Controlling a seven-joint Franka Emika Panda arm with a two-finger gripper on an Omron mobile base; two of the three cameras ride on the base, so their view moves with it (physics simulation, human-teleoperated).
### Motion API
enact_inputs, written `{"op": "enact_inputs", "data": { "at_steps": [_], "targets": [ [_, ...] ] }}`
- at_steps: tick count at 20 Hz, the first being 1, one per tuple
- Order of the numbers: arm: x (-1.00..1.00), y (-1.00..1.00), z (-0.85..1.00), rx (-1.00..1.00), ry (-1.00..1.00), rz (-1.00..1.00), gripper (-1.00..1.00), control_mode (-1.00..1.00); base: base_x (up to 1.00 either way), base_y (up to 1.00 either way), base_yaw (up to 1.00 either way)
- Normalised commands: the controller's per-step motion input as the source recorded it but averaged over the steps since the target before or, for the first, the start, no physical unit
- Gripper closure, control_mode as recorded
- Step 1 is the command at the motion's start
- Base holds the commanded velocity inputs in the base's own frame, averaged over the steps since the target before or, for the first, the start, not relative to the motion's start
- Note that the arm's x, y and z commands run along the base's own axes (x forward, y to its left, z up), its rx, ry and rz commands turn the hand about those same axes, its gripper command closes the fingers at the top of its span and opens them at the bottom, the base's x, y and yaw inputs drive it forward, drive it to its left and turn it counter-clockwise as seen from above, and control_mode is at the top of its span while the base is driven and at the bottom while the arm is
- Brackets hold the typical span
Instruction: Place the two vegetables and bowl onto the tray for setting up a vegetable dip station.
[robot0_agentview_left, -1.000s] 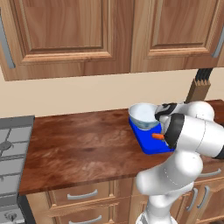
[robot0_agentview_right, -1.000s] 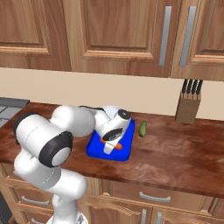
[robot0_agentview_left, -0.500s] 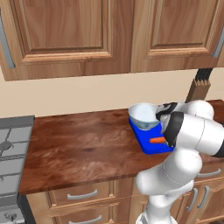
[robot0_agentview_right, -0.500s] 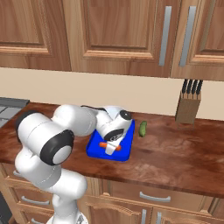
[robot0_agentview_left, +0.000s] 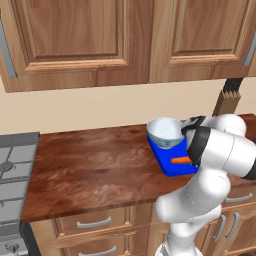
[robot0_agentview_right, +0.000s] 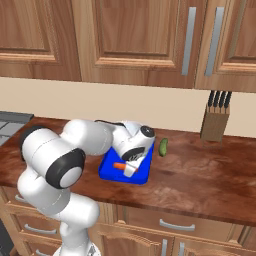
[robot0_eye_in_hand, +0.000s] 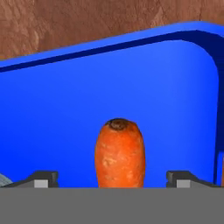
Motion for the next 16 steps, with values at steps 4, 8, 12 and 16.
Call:
{"op": "enact_inputs", "data": {
  "at_steps": [4, 8, 12, 16],
  "targets": [
    [-0.03, -0.19, 0.17, 0.00, 0.00, 0.00, -1.00, -1.00, 0.00, 0.00, 0.00],
    [-0.03, -0.22, 0.21, 0.00, 0.00, 0.03, -1.00, -1.00, 0.00, 0.00, 0.00],
    [-0.05, -0.26, 0.20, 0.00, -0.03, 0.13, -1.00, -1.00, 0.00, 0.00, 0.00],
    [-0.03, -0.27, 0.18, 0.00, -0.12, 0.22, -1.00, -1.00, 0.00, 0.00, 0.00]
  ]
}}
